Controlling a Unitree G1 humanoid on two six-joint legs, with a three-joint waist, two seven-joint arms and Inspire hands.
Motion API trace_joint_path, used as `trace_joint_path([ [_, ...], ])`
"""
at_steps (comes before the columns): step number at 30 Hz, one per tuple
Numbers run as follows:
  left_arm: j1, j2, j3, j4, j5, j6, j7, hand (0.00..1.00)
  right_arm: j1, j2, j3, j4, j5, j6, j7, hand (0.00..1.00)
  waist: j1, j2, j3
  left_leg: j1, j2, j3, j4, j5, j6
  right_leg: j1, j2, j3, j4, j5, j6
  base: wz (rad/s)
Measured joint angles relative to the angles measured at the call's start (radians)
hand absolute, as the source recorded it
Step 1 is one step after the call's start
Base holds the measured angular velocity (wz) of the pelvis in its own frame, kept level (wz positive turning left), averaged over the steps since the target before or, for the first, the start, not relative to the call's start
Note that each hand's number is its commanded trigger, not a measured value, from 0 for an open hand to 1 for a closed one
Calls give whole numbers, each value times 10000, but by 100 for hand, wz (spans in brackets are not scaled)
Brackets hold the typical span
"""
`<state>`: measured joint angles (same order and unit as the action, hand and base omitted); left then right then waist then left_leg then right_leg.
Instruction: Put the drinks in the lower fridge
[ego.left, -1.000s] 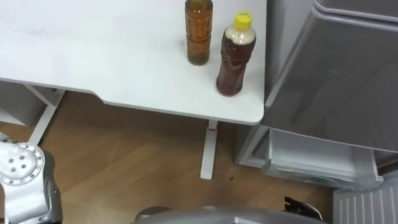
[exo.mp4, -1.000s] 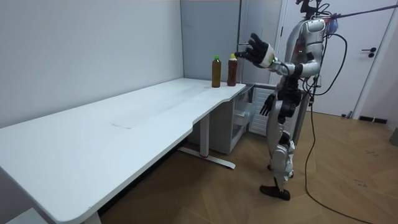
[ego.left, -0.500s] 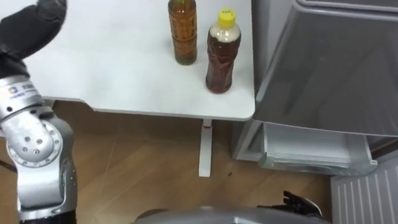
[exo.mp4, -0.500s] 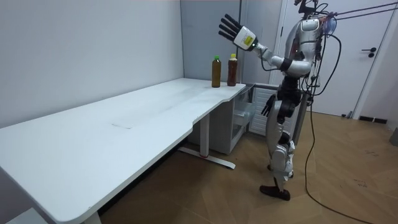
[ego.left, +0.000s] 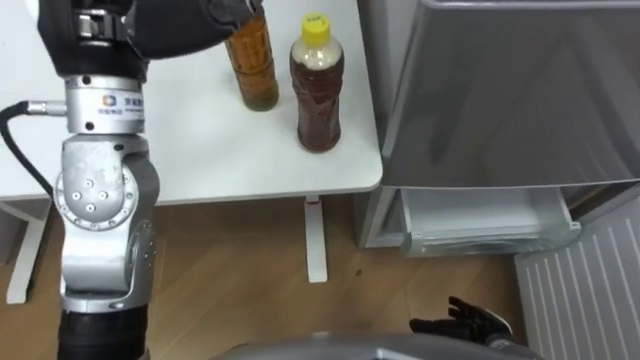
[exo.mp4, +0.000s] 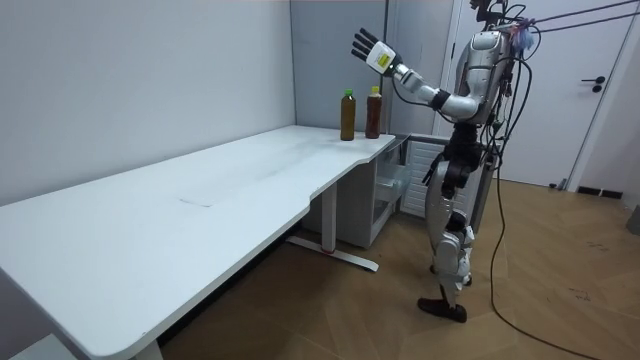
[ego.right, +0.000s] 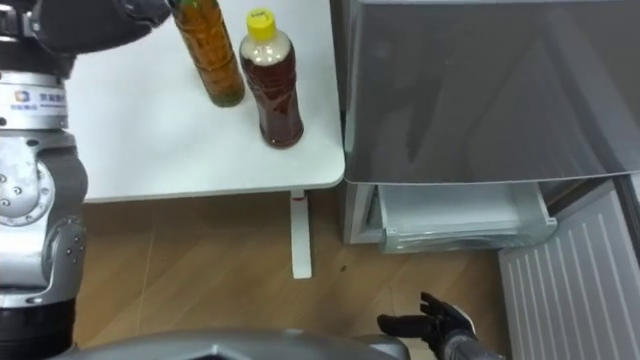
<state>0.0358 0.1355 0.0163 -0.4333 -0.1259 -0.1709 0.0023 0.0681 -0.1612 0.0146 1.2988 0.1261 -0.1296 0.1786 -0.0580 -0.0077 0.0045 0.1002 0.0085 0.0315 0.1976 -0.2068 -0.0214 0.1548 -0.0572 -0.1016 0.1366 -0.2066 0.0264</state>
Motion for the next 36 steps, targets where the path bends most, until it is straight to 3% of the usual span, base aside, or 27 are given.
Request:
trace_joint_path([
  [6,-6,-13,-524,-6,-22,410,-1109,0,-237,0,40,198,-7,195,93,0,-68,-24,-11,-5,1,-1,2,0,0,-1,16,128,61,2,0,3],
  [10,-15,-10,-1014,-6,-22,517,-1556,0,-430,-4,205,317,11,217,83,0,-200,-52,5,-5,7,-2,3,0,0,-44,36,200,142,2,-1,1],
  [16,-19,54,-1182,-6,-54,589,-2057,0,-434,-8,225,327,-9,218,54,0,-262,-78,-19,-5,6,0,10,11,18,-84,86,477,141,2,-1,0],
  [28,-4,376,-1294,11,-369,614,-2303,0,-427,4,237,331,-10,214,-362,0,-253,-107,-8,3,-5,7,2,27,45,-89,113,696,146,8,-10,0],
  [36,-3,420,-1418,11,-384,707,-2318,0,-443,7,306,329,-55,214,-543,0,-256,-115,24,-7,-13,17,-15,27,45,-91,113,728,140,8,-10,0],
])
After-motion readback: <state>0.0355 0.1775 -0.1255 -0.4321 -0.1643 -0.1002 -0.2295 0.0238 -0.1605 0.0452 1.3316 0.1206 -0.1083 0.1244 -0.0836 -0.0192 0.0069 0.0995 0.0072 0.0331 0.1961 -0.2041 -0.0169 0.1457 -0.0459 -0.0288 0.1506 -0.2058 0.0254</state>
